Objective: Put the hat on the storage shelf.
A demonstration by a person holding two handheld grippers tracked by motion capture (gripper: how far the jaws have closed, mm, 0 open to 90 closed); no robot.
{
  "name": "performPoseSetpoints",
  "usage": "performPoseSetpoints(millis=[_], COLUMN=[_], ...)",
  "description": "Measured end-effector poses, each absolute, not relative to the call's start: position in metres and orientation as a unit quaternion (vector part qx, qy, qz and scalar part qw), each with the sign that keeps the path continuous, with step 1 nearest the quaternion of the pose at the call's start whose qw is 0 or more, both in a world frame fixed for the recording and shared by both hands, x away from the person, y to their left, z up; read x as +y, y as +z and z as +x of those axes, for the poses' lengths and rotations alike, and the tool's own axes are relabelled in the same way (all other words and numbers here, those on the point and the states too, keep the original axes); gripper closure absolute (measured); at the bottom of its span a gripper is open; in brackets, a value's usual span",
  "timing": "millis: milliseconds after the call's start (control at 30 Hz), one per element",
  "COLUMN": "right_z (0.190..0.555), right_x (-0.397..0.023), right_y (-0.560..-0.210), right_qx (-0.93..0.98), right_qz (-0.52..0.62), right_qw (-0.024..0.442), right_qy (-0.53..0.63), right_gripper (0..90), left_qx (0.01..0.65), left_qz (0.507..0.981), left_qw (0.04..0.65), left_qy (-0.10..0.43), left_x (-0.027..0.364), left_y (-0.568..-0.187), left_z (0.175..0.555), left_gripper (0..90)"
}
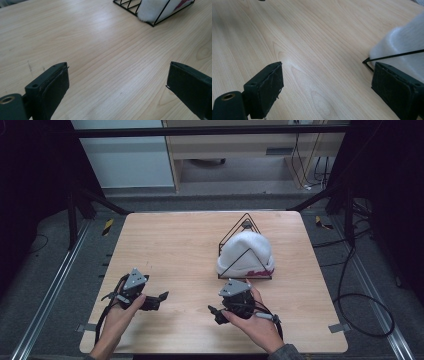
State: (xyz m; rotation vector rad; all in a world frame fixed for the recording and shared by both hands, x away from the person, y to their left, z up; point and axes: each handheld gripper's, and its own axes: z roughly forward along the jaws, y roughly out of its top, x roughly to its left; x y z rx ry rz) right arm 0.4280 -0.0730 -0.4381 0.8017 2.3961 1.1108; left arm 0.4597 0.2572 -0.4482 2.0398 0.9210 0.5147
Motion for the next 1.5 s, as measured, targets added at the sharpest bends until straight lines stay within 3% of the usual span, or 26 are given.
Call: performPoseSetpoints(millis=[1200, 1500], right_z=[0.453, 0.470], right_x=[-0.050, -0.041], right_y=[-0.486, -0.497], right_qx=[0.855, 0.838], right_qz=[0.317, 0.354], right_qw=[0.156, 0.171], right_qy=[0.380, 0.378], right_gripper=[11.5, 11.5], left_qx=[0.403, 0.410], left_qz=[0.811, 0.809], left_qw=[0.368, 0.365], left_qy=[0.210, 0.211], left_x=[0.298, 0.301], left_y=[-0.494, -0.498], left_z=[0.465, 0.473], left_gripper=[4.4, 4.4])
